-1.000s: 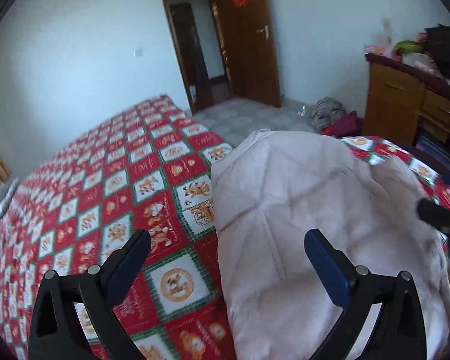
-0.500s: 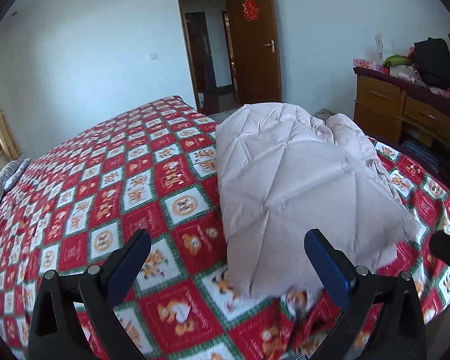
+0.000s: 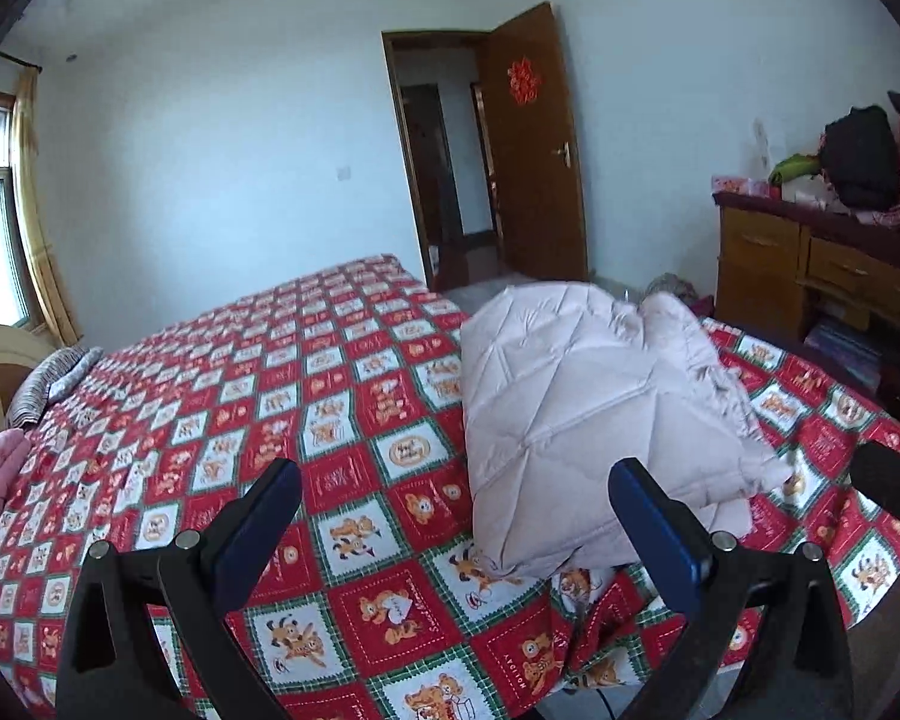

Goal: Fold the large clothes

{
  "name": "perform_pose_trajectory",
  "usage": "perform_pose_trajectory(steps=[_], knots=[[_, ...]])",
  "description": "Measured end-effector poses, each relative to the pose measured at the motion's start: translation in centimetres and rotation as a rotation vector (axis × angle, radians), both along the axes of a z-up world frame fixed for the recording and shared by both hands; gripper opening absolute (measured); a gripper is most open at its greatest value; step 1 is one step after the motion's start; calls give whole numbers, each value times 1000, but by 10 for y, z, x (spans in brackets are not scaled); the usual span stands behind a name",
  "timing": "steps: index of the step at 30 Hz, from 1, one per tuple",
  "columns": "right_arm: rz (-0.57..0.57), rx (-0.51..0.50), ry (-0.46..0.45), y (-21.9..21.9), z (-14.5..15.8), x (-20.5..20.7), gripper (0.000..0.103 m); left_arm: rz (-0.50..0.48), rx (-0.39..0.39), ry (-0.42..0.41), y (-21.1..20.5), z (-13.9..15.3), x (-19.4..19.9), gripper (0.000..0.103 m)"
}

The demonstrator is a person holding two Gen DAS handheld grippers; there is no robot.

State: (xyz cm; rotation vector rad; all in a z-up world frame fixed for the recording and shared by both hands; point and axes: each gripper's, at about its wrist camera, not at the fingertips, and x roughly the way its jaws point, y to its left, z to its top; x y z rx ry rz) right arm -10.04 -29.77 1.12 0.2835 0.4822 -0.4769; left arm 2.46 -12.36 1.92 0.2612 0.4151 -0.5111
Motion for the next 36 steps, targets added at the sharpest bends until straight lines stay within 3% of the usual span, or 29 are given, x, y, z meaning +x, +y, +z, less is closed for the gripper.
perform_pose_trajectory(steps=[3,6,13,24,36], knots=[[-6,0,-49,5,12,-9,103,-1,-15,14,4,7,-6,102],[-14,-68,-97,16,25,-17,103,-25,-28,21,6,15,-13,102],[-12,-171,-192,35,41,-32,103,-26,-59,-50,13,32,-32,102],[-32,-177,-182,34,40,-31,103,-4,-109,-73,25,43,-35,102],[-20,-174,-168,36,38,-27,103,-1,-106,-71,26,43,-37,102]])
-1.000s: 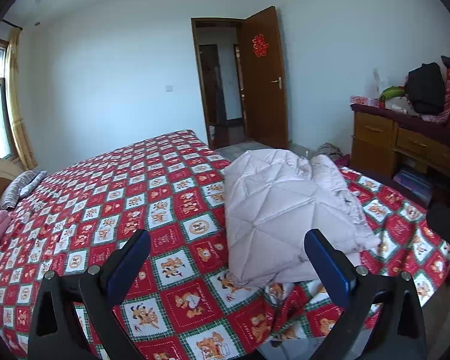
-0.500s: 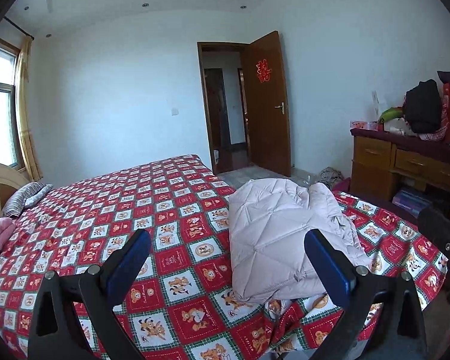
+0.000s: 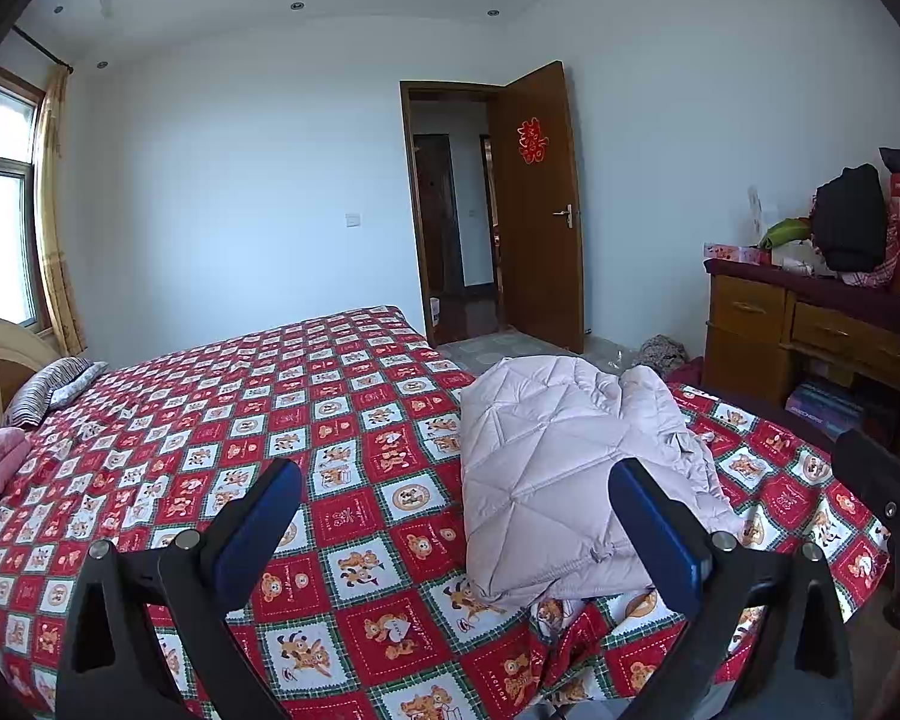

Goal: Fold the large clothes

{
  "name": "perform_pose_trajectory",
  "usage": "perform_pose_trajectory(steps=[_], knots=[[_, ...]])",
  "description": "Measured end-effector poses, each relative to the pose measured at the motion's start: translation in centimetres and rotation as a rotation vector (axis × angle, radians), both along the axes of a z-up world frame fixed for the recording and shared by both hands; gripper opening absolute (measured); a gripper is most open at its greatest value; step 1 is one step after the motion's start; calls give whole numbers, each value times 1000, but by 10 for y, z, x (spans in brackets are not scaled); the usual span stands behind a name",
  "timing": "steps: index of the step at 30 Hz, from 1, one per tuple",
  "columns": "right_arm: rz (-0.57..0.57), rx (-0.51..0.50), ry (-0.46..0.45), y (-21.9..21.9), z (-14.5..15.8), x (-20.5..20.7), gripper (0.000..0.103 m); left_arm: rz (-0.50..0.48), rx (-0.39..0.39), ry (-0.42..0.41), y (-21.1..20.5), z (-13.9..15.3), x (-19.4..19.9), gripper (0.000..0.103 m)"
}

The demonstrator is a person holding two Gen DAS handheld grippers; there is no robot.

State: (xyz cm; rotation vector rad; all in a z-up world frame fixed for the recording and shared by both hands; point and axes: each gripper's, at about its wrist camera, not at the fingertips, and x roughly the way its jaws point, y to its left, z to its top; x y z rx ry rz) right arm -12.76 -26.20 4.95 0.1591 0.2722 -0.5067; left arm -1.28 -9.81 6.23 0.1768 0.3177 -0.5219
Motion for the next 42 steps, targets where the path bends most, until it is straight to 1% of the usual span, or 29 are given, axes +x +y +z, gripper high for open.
perform_pose_trajectory(steps=[8,42], knots=[[1,-6,-12,3,1,-1,103,-5,-2,3,2,0,0,102],[11,21,-2,0,0,1,103,-3,5,13,0,-3,-1,102]])
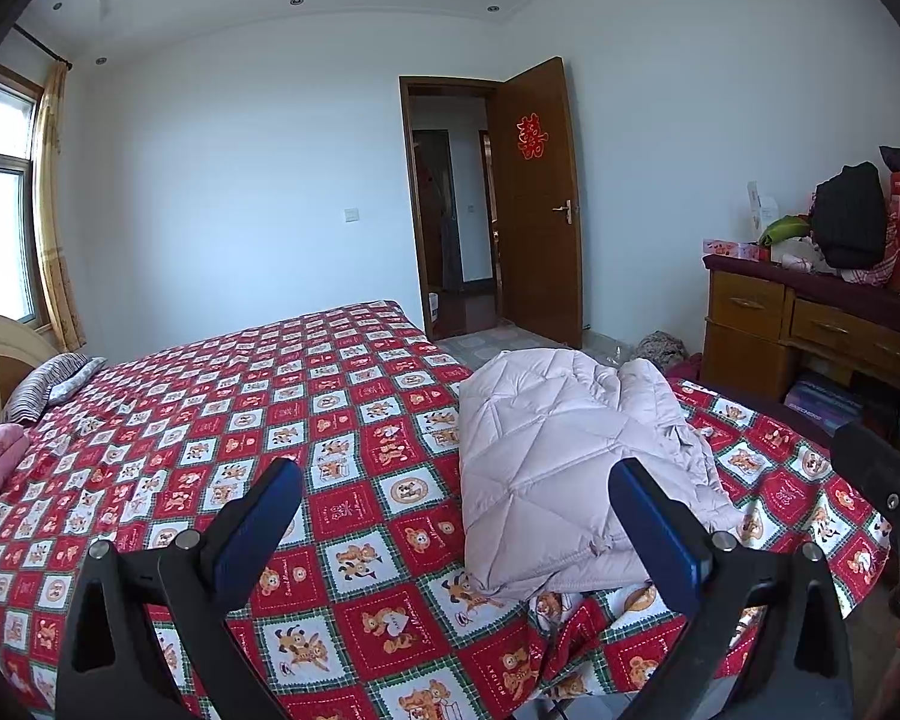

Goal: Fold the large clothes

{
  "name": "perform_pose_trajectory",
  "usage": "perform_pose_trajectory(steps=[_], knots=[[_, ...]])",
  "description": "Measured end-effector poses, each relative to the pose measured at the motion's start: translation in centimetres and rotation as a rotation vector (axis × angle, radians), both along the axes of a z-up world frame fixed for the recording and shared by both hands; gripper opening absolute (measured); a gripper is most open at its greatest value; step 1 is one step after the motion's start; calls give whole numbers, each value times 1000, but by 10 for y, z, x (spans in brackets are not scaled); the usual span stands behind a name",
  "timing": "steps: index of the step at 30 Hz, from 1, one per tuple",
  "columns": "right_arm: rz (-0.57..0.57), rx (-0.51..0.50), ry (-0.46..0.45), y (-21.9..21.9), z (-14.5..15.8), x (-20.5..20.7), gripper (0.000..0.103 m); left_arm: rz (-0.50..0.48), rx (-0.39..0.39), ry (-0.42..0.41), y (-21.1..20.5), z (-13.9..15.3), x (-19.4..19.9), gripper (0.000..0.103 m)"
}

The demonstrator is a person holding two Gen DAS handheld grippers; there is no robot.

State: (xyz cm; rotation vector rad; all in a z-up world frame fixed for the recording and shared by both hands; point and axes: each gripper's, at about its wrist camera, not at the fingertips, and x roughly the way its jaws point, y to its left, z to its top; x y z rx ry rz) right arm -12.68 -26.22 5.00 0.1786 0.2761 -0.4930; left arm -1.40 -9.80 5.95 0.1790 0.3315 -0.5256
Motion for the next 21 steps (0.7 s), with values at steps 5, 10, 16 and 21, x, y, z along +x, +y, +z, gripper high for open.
perform_pose_trajectory(steps=[5,10,16,21], knots=[[2,-4,-1,0,-1,1,103,0,0,0,1,0,0,102],[2,-2,-2,-1,-1,1,103,12,9,2,-1,-1,3,102],[1,-4,-4,-2,0,1,103,12,7,27,-3,-3,7,102],[-4,-4,-5,1,-2,0,103,23,17,19,-4,-5,9,102]])
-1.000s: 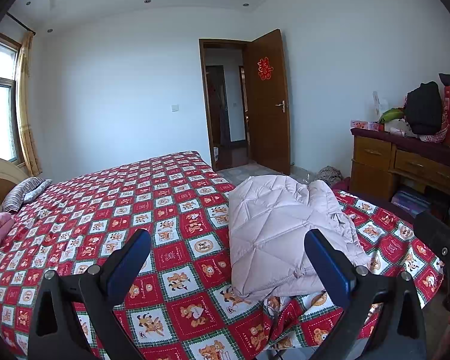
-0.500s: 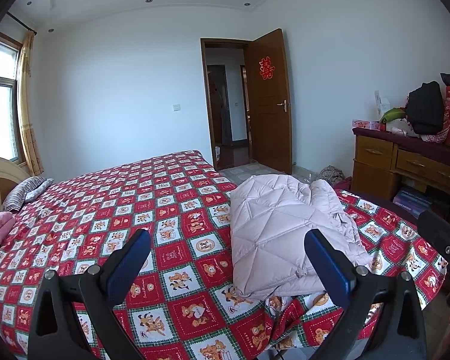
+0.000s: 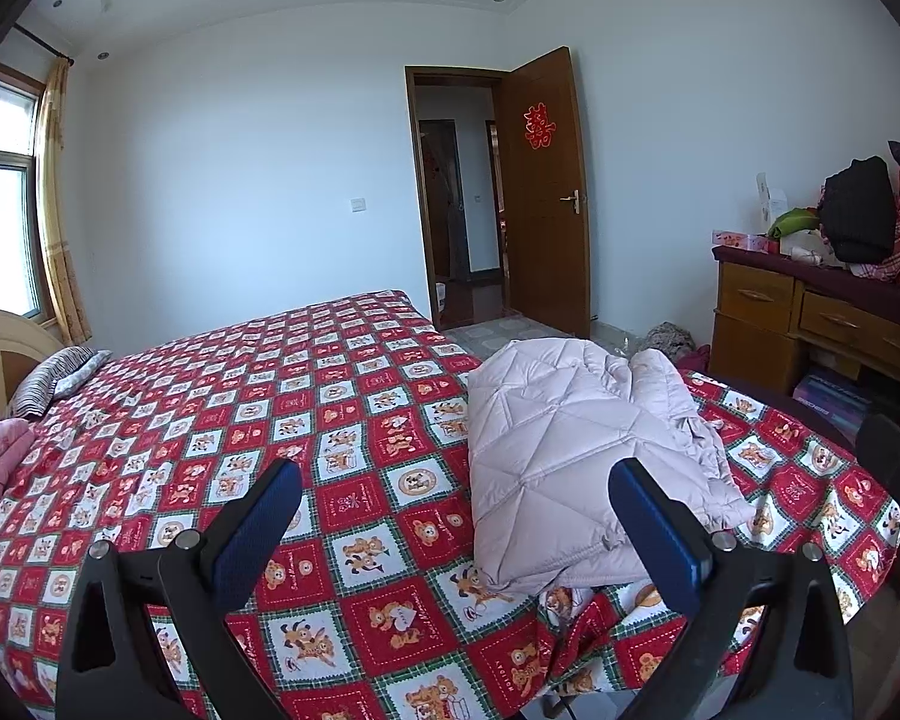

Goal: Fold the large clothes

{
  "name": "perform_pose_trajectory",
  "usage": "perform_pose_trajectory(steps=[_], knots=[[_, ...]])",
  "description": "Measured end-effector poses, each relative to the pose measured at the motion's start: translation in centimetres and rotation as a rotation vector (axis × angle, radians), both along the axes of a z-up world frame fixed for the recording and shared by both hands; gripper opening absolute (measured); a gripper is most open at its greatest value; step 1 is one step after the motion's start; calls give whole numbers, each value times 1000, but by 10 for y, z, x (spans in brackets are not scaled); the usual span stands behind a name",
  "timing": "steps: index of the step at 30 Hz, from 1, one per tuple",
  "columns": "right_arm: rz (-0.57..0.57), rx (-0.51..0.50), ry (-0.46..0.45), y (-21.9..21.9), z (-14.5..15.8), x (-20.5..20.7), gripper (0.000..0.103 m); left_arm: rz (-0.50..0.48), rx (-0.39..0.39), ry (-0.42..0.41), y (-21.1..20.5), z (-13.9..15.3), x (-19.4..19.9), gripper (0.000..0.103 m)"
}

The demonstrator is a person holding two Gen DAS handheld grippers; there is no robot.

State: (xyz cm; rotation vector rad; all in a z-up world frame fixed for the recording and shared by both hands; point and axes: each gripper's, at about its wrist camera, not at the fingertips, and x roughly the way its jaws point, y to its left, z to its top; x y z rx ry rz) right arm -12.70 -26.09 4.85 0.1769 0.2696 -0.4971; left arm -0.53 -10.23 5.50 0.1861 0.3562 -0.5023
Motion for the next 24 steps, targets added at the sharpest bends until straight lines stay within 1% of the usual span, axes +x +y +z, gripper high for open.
perform_pose_trajectory(steps=[4,9,14,22,24], knots=[[-2,1,4,2,-1,-1,103,-15,-11,16,0,0,2,102],[-2,2,4,2,-1,0,103,-6,-5,-10,0,-2,5,102],[-1,4,14,4,-2,1,103,-49,-57,52,5,-5,16,102],[2,18,33,4,-6,4,103,-25,-44,34,5,-6,17,102],[1,18,36,5,-6,5,103,-7,-29,19,3,-7,18,102]])
